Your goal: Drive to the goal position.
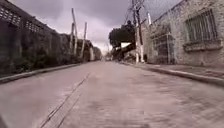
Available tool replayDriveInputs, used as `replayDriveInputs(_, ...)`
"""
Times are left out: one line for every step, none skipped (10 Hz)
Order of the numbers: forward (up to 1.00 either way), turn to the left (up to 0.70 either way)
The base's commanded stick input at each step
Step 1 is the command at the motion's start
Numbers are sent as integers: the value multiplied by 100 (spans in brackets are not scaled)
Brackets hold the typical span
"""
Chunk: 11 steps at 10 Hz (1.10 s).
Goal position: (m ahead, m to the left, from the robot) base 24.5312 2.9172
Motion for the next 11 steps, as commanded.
replayDriveInputs(100,-13)
replayDriveInputs(100,-36)
replayDriveInputs(100,-40)
replayDriveInputs(100,0)
replayDriveInputs(100,0)
replayDriveInputs(100,0)
replayDriveInputs(100,0)
replayDriveInputs(100,0)
replayDriveInputs(100,0)
replayDriveInputs(100,0)
replayDriveInputs(100,0)
